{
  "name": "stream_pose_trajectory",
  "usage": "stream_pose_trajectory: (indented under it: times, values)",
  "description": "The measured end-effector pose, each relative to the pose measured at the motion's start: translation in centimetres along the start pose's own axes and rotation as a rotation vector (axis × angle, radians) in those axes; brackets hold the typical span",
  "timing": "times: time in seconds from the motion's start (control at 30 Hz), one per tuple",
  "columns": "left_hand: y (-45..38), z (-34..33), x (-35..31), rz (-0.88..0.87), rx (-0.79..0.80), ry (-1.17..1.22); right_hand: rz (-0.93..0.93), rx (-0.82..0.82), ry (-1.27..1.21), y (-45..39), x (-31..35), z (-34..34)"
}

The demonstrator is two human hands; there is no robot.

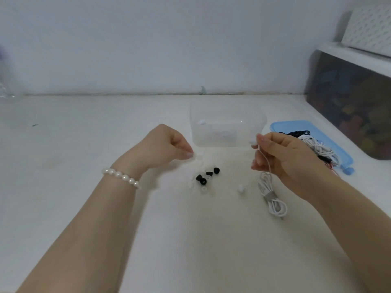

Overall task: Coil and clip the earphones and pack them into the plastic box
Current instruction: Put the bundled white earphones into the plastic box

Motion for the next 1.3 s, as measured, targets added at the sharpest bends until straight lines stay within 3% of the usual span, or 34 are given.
stream_pose_trajectory:
  times: [0.2,0.4,1.13,1.2,1.3]
  values:
    - [-0.7,-1.4,0.9,-0.015,-0.003,-0.122,0.027,-0.016,0.045,0.0,0.0,-0.1]
    - [-1.1,-1.4,1.0,-0.027,-0.127,-0.079,0.052,0.000,0.089,-0.3,-0.6,-0.2]
    - [0.1,-2.9,-0.1,-0.051,-0.003,-0.199,0.105,-0.015,0.091,-0.3,-0.6,-0.2]
    - [0.2,-2.5,-0.5,-0.050,-0.074,-0.115,0.097,-0.020,0.088,-0.2,-0.6,-0.2]
    - [0.9,-2.2,-2.0,0.045,-0.091,0.375,0.085,-0.023,0.066,-0.1,-0.4,-0.1]
Point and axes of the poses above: each hand's wrist, its own y-axis away from the middle knuckle, its own z-axis out of the back of the hand, x = y × z, the point moved 3 cm from there along -y, towards the middle knuckle, and after that the axes turned 10 degrees about -x, right-handed, at the moved point
